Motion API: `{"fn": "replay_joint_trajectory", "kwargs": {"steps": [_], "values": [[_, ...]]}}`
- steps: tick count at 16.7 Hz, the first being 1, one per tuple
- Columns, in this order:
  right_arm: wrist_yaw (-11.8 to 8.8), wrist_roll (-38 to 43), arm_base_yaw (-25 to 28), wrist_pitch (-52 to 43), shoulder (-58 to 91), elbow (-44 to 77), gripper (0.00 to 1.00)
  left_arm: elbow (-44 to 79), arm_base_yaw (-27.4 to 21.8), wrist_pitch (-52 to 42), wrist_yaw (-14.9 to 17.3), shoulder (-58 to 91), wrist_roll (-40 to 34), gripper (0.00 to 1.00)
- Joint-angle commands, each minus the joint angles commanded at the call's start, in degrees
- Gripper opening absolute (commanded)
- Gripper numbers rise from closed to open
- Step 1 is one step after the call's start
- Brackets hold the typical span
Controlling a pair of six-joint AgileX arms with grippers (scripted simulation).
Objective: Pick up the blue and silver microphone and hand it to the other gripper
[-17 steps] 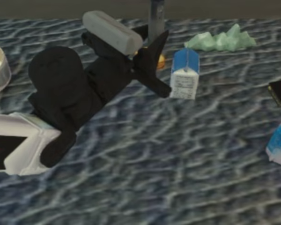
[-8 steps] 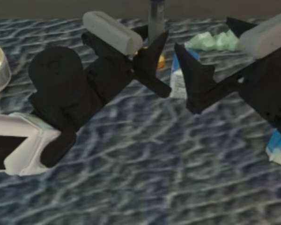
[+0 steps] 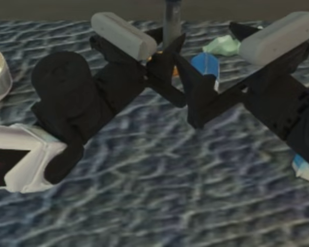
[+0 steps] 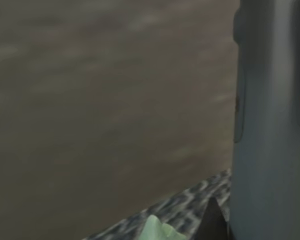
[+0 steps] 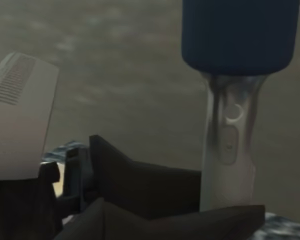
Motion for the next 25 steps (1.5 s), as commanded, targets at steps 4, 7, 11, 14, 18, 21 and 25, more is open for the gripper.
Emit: {"fn": "replay_joint_trajectory", "kwargs": {"steps": [4, 7, 11, 14, 18, 21, 25], "values": [[-0.41, 0.04, -0.40, 1.29, 6.71, 6.10, 1.00, 0.00, 0.00, 0.00, 0.00, 0.00, 0.00, 0.00], [-1.05, 0.08, -1.18, 2.62, 16.29, 13.44, 1.00, 0.00, 0.00, 0.00, 0.00, 0.00, 0.00, 0.00], [-1.82, 0.09, -2.07, 3.52, 22.99, 19.62, 1.00, 0.00, 0.00, 0.00, 0.00, 0.00, 0.00, 0.00], [-1.85, 0.09, -2.10, 3.54, 23.18, 19.80, 1.00, 0.00, 0.00, 0.00, 0.00, 0.00, 0.00, 0.00], [-1.85, 0.09, -2.10, 3.54, 23.18, 19.80, 0.77, 0.00, 0.00, 0.00, 0.00, 0.00, 0.00, 0.00], [-1.85, 0.09, -2.10, 3.54, 23.18, 19.80, 0.55, 0.00, 0.00, 0.00, 0.00, 0.00, 0.00, 0.00], [-1.85, 0.09, -2.10, 3.54, 23.18, 19.80, 0.25, 0.00, 0.00, 0.00, 0.00, 0.00, 0.00, 0.00]]}}
